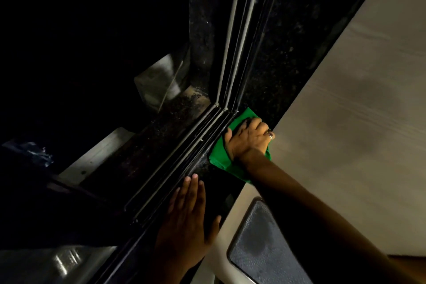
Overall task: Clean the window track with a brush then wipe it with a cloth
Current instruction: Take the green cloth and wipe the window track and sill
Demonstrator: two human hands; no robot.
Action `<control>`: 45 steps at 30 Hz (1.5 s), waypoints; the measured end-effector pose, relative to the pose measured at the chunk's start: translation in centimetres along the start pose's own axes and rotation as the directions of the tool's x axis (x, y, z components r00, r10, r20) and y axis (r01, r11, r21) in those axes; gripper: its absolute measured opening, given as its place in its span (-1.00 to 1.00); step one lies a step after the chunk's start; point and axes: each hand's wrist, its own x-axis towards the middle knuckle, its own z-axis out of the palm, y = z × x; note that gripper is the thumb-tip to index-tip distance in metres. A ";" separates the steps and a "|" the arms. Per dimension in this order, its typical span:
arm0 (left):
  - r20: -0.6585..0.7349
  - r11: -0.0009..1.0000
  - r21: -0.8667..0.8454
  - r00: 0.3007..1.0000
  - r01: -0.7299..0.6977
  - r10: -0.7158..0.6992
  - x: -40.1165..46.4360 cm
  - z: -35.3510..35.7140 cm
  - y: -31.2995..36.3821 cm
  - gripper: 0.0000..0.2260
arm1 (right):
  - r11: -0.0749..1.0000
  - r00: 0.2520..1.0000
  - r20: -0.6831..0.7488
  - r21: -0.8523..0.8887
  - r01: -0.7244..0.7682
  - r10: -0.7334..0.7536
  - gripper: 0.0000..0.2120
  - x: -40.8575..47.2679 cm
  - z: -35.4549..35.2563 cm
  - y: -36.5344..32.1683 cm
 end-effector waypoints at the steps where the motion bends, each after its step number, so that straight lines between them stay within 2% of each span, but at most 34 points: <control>1: -0.002 1.000 0.001 1.000 0.001 -0.001 0.1 0.0 0.0 -0.32 | 0.999 0.999 -0.024 0.031 0.023 -0.022 -0.22 0.0 0.2 0.1; 5: -0.001 1.000 -0.004 1.000 0.007 -0.007 0.1 0.2 0.0 -0.32 | 0.988 0.996 -0.064 0.132 0.077 -0.069 -0.20 0.4 0.8 0.7; 10: 0.000 1.000 0.016 1.000 0.004 -0.004 0.1 -0.2 0.3 -0.32 | 0.983 0.991 -0.110 0.159 0.094 -0.077 -0.20 0.6 1.7 0.9; 19: 0.053 0.998 0.057 0.998 0.028 -0.031 0.1 -0.3 0.3 -0.30 | 0.994 0.993 0.052 0.044 0.101 -0.104 -0.11 2.2 -0.3 0.6; 21: 0.055 0.998 0.055 0.998 0.022 -0.025 0.0 -0.4 0.3 -0.30 | 0.995 0.996 0.043 0.062 0.077 -0.080 -0.16 1.7 -0.7 0.8; 24: 0.041 0.999 0.034 0.999 0.021 -0.022 0.0 -0.3 0.2 -0.31 | 0.988 0.999 0.015 0.153 -0.034 0.032 -0.20 0.5 -0.1 1.1; 27: 0.030 1.000 0.011 0.999 0.024 -0.024 0.0 0.1 0.2 -0.31 | 0.979 0.995 0.057 0.182 -0.093 0.084 -0.18 -0.7 1.3 0.8; 29: 0.006 1.000 0.000 1.000 0.022 -0.022 0.1 0.2 0.1 -0.32 | 0.984 0.998 0.062 0.179 -0.014 0.003 -0.20 -1.1 1.8 -0.3; 33: -0.041 1.000 -0.013 0.999 0.019 -0.019 0.0 0.4 0.2 -0.33 | 0.931 0.948 0.016 0.192 0.309 -0.318 -0.24 -3.2 3.2 -0.5; 36: -0.048 0.999 -0.042 0.998 0.025 -0.027 -0.2 0.1 0.2 -0.34 | 0.785 0.803 -0.026 0.197 0.588 -0.595 -0.26 -4.6 3.9 3.3; 38: -0.046 0.999 -0.034 0.999 0.022 -0.023 -0.2 0.0 0.2 -0.34 | 0.710 0.718 0.005 0.154 0.688 -0.696 -0.24 -2.7 3.5 5.6; 39: -0.040 0.999 -0.024 0.999 0.021 -0.022 -0.3 0.0 0.2 -0.34 | 0.726 0.730 0.025 0.138 0.674 -0.683 -0.23 -1.2 3.1 6.1; 40: -0.034 1.000 -0.017 0.999 0.019 -0.019 -0.3 0.0 0.1 -0.33 | 0.774 0.777 0.040 0.129 0.620 -0.628 -0.24 0.2 2.6 6.2; 42: -0.037 1.000 -0.018 0.999 0.018 -0.019 -0.2 0.2 0.1 -0.33 | 0.878 0.882 0.044 0.136 0.460 -0.469 -0.26 1.8 2.3 5.1; 45: -0.035 0.999 -0.015 0.999 0.030 -0.030 0.1 0.2 0.2 -0.33 | 0.952 0.972 0.012 0.201 0.229 -0.236 -0.25 0.1 2.9 0.8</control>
